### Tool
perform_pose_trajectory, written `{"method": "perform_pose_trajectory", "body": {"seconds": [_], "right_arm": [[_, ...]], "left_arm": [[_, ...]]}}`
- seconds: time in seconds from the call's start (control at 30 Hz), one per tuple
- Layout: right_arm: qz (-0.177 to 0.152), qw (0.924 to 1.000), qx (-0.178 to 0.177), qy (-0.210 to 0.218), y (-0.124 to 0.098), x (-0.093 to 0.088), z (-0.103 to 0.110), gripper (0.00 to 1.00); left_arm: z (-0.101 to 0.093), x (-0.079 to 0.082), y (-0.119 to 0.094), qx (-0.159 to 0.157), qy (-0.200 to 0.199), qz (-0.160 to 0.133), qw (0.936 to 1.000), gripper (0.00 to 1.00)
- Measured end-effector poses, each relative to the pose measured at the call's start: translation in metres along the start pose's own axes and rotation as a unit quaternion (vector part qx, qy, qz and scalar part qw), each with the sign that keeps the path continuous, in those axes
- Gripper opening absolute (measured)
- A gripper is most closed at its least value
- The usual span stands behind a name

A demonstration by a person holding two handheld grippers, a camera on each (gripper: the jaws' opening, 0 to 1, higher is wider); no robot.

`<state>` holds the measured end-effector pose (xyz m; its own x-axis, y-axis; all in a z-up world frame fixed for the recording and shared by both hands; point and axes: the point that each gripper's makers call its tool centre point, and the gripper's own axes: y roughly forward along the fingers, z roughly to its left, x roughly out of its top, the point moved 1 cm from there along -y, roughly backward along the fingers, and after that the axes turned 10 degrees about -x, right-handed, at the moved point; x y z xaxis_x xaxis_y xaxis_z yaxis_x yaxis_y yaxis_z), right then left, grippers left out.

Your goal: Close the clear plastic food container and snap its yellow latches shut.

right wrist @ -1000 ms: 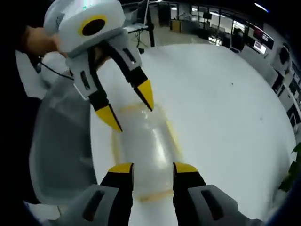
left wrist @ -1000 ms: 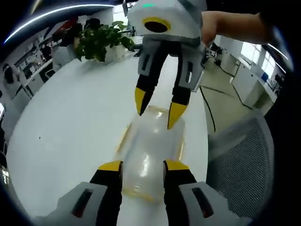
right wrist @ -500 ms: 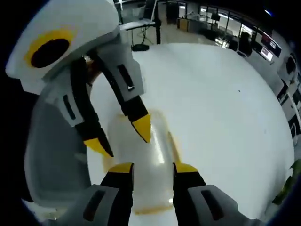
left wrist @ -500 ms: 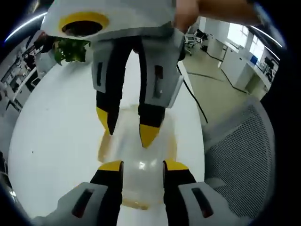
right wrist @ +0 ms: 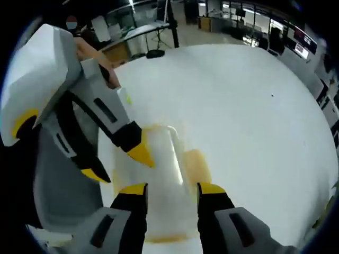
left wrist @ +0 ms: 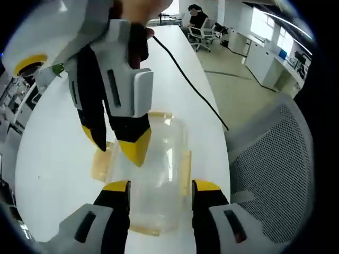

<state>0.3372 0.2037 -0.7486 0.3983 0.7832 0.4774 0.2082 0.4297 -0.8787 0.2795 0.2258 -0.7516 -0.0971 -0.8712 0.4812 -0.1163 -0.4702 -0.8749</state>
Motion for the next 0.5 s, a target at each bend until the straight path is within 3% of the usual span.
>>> {"method": "perform_pose_trajectory", "body": {"seconds": [0.17,0.3,0.5], "right_arm": [[0.024,0.9989,0.037,0.016,0.007,-0.008,0.003,0.44],[0.036,0.9984,0.042,0.009,0.006,-0.010,-0.002,0.42],[0.034,0.9979,0.054,0.003,-0.002,0.002,-0.008,0.42]], "left_arm": [[0.000,-0.001,0.001,0.013,0.009,0.010,0.9998,0.47],[0.002,-0.001,-0.001,0.024,0.011,0.014,0.9996,0.47],[-0.002,0.005,-0.001,0.044,0.018,0.016,0.9987,0.48]]}}
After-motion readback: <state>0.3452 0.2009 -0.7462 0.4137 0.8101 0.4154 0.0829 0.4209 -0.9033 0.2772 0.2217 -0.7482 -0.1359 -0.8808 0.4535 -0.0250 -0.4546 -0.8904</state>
